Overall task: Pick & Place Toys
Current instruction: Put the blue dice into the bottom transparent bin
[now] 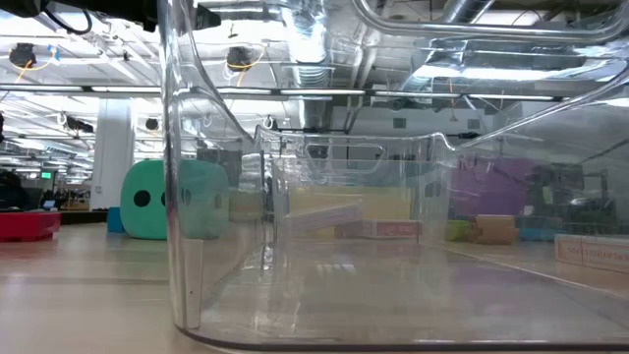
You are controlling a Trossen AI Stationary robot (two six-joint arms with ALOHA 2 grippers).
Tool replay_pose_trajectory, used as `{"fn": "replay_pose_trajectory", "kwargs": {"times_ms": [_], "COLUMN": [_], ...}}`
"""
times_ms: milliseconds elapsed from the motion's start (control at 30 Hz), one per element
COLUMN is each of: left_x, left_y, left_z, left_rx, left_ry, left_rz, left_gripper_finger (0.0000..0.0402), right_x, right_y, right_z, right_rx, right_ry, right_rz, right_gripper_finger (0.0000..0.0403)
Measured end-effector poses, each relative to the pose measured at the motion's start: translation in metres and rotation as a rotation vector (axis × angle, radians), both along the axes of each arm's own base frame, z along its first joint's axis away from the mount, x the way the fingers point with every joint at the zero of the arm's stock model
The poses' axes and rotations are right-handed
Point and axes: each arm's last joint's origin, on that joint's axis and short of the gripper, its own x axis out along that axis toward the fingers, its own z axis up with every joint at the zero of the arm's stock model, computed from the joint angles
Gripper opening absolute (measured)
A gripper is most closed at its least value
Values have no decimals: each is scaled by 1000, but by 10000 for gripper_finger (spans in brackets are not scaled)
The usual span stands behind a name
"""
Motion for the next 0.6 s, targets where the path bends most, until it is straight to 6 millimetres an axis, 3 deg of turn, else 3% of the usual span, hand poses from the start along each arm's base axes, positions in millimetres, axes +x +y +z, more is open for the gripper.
{"fn": "replay_pose_trajectory", "kwargs": {"times_ms": [433, 600], "left_x": [0, 0], "left_y": [0, 0], "left_z": [0, 0], "left_rx": [0, 0], "left_ry": [0, 0], "left_rz": [-1, -2], "left_gripper_finger": [108, 108], "right_x": [0, 0], "right_y": [-1, -1], "right_z": [0, -11], "right_rx": [-22, 1], "right_ry": [-31, -35], "right_rz": [22, 18], "right_gripper_finger": [395, 395]}}
